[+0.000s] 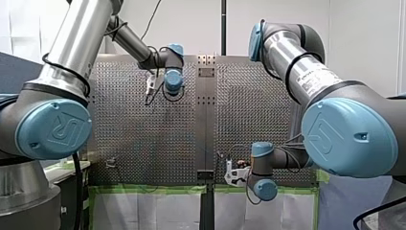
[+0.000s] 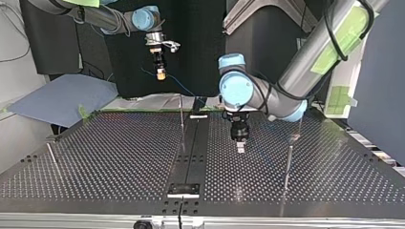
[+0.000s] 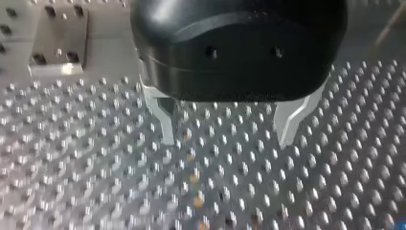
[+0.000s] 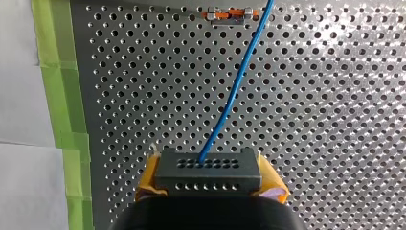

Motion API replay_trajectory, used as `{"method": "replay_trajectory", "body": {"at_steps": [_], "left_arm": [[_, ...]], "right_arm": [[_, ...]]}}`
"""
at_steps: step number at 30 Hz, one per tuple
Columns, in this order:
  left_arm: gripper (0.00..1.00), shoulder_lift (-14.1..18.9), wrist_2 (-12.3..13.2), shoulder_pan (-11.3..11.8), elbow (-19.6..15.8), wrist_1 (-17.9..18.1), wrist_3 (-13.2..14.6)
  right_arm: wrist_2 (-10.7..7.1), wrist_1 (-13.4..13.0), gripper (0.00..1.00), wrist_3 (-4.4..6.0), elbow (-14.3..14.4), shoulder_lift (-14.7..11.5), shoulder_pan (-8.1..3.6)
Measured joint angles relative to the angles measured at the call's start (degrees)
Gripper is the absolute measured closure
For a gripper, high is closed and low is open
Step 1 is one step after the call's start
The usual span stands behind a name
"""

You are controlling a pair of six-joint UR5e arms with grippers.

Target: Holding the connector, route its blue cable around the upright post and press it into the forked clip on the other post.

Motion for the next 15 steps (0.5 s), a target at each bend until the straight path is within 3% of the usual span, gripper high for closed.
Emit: {"method": "replay_trajectory", "body": {"at_steps": [7, 15], "left_arm": [[0.00, -0.02, -4.15, 0.96, 0.03, 0.58, 3.79], [0.00, -0.03, -7.46, 1.85, 0.03, 2.87, 5.24]], "right_arm": [[0.00, -0.18, 1.00, 0.00, -0.02, 0.00, 0.02], [0.00, -0.21, 1.00, 0.00, -0.01, 0.00, 0.03]]}}
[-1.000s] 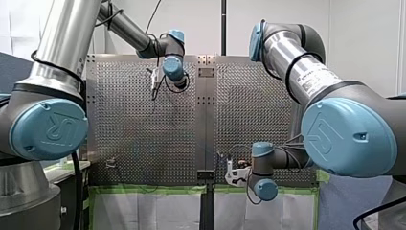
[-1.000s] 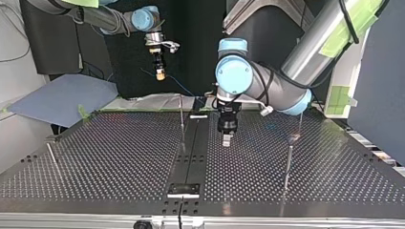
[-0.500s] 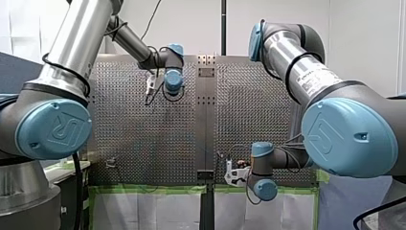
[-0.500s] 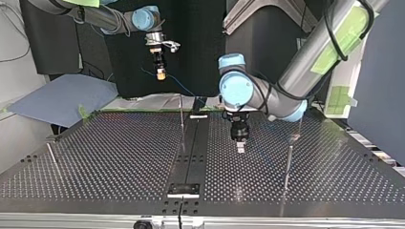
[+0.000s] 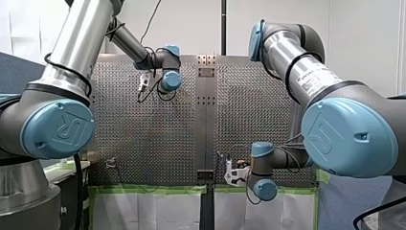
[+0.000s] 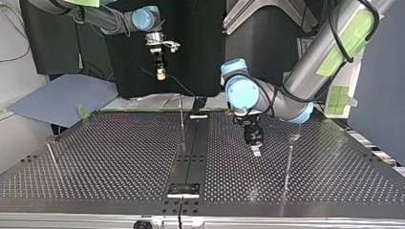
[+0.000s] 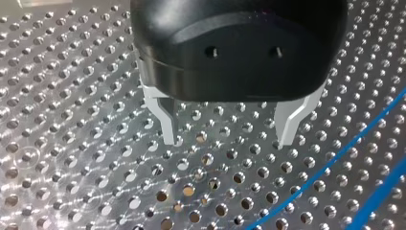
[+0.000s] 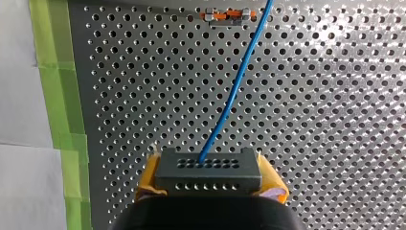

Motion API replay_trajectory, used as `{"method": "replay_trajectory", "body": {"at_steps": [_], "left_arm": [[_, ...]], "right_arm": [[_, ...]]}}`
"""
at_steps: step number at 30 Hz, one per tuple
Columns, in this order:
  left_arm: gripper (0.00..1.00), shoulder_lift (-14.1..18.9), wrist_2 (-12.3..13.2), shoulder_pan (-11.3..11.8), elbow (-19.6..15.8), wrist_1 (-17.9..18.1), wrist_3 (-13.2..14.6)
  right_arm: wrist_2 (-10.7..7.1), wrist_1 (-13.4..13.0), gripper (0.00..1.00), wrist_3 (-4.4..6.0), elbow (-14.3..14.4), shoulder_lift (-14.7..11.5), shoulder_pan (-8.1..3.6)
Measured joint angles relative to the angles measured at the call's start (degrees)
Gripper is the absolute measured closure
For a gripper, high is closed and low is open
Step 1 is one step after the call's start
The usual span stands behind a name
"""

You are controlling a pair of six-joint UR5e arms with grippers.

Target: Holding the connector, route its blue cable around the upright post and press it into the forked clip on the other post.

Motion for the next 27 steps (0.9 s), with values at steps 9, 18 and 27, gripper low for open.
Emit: {"method": "replay_trajectory", "body": {"at_steps": [9, 18, 27], "left_arm": [[0.00, -0.05, 1.64, 1.76, 0.00, 2.31, 1.64], [0.00, -0.64, 2.06, 2.47, 1.03, 2.01, 1.62], [0.00, -3.05, 1.60, 2.73, 2.23, -0.19, 1.57]], "right_arm": [[0.00, -0.03, 1.00, 0.00, -0.03, 0.00, 0.01], [-0.08, -0.08, 1.00, 0.00, -0.02, 0.00, 0.09], [-0.09, -0.01, 1.00, 0.00, -0.02, 0.01, 0.17]]}}
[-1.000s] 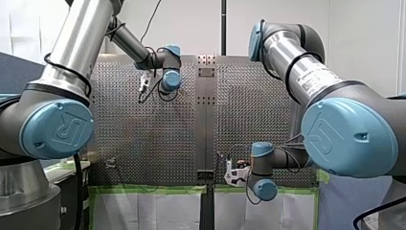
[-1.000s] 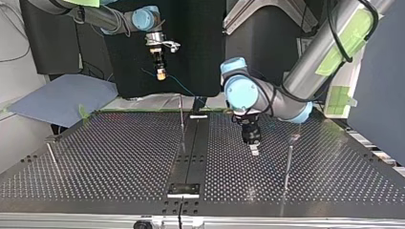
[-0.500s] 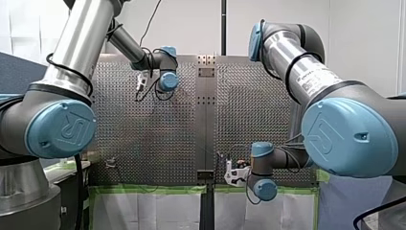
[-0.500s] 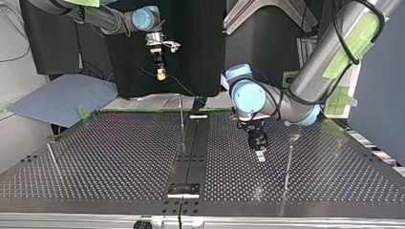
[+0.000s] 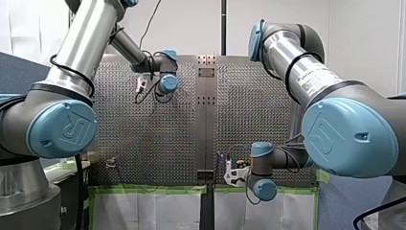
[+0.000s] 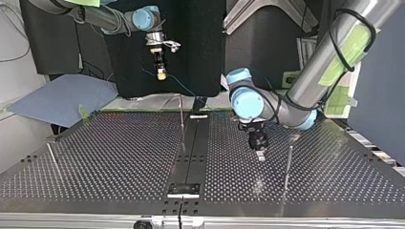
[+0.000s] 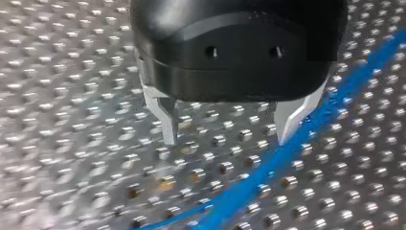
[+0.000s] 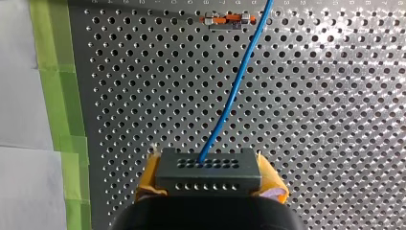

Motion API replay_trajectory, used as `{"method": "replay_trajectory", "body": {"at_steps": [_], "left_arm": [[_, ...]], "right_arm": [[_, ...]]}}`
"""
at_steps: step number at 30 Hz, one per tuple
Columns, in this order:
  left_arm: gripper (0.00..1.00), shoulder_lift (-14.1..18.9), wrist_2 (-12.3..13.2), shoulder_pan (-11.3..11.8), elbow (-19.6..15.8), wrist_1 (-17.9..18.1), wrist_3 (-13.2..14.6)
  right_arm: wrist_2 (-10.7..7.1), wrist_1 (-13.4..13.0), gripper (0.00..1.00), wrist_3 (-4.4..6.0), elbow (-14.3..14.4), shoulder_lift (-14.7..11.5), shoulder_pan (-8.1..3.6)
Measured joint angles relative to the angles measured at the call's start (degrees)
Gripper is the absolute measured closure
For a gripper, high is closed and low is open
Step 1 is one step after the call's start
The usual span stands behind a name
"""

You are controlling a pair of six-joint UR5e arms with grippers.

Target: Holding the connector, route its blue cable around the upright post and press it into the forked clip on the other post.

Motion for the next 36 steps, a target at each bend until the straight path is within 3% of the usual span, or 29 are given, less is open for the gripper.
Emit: {"method": "replay_trajectory", "body": {"at_steps": [16, 36], "left_arm": [[0.00, -5.06, -0.05, -0.68, 0.25, -1.56, -0.07], [0.00, -10.92, 0.28, -2.61, 0.12, -0.89, 0.21]], "right_arm": [[0.00, 0.16, 1.00, 0.00, 0.03, -0.01, -0.01], [0.00, 0.12, 1.00, 0.00, 0.04, 0.00, 0.04]]}}
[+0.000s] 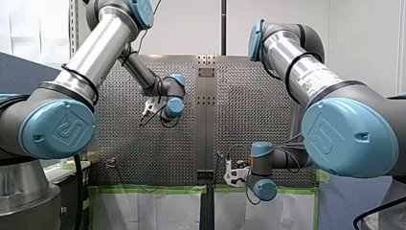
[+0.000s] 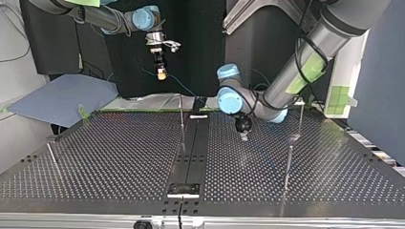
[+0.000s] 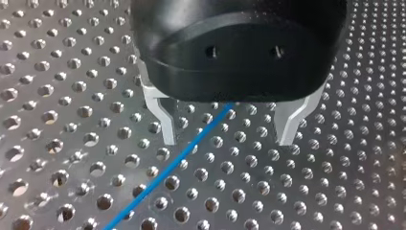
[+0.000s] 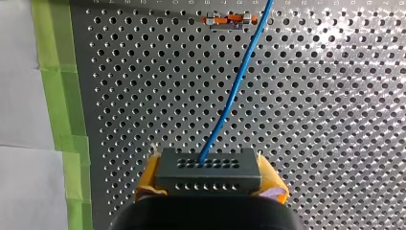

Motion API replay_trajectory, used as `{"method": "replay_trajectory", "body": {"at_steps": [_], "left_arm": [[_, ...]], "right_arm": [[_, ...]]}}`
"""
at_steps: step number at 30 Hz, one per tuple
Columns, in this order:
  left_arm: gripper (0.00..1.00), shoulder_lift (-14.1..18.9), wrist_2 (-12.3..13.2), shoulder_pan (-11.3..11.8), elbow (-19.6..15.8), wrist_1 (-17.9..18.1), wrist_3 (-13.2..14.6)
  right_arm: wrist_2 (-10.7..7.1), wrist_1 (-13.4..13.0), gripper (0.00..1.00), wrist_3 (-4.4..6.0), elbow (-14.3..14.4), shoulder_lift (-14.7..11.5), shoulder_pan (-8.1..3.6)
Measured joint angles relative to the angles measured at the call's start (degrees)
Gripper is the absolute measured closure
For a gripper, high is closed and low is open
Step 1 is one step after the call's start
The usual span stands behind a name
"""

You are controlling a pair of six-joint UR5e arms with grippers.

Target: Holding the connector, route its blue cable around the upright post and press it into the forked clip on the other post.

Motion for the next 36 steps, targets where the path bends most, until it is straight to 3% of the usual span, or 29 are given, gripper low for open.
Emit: {"method": "replay_trajectory", "body": {"at_steps": [10, 21, 30, 36], "left_arm": [[0.00, -4.73, 0.22, -2.30, 0.07, 0.87, 0.31], [0.00, -6.57, 0.53, -3.76, 0.10, 0.89, 0.25], [0.00, -7.50, 2.27, -5.18, 0.19, 0.85, -0.30], [0.00, -10.16, 2.75, -6.72, 1.05, 0.33, -0.43]], "right_arm": [[0.00, 0.06, 1.00, 0.00, -0.01, -0.01, 0.39], [0.00, -0.08, 1.00, 0.00, -0.01, -0.02, 0.42], [-0.04, -0.17, 1.00, 0.00, -0.02, -0.01, 0.44], [-0.07, -0.25, 1.00, 0.00, -0.02, -0.02, 0.67]]}}
